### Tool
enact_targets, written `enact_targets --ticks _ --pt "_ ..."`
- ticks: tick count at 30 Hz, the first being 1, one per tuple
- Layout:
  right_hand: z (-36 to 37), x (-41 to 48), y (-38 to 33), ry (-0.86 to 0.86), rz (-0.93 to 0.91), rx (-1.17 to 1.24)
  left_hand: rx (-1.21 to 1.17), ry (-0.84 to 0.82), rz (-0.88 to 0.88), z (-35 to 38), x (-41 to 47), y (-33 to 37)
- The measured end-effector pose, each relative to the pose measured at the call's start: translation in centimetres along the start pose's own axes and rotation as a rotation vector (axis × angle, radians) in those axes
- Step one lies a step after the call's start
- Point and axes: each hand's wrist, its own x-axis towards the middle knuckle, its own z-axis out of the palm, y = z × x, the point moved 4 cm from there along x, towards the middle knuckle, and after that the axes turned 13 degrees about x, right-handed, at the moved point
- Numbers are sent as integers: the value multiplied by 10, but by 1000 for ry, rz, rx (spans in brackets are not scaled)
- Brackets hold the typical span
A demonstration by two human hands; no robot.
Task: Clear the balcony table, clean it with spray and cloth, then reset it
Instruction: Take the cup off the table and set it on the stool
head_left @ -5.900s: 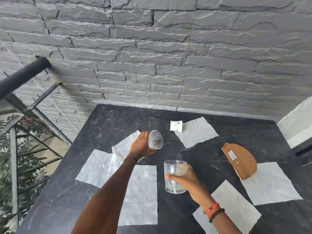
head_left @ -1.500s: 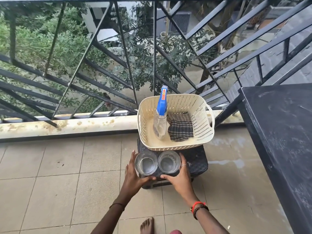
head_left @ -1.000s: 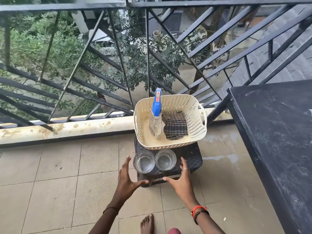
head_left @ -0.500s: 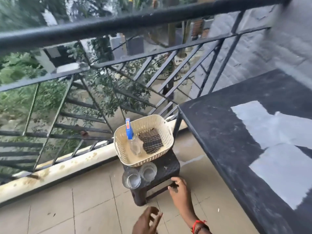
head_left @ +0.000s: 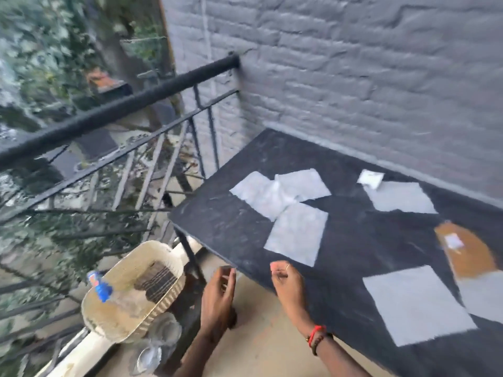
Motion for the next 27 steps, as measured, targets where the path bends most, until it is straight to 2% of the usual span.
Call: enact_targets --ticks 7,14,19,27 --pt "-118 22 -3 244 26 58 63 -149 201 64 21 104" --pt "-228 62 11 355 108 20 27 -280 367 147 41 205" --pt "-286 122 24 376 131 3 161 -310 443 206 78 272" --pt "-331 248 33 341 194 -25 389 -295 613 279 156 357"
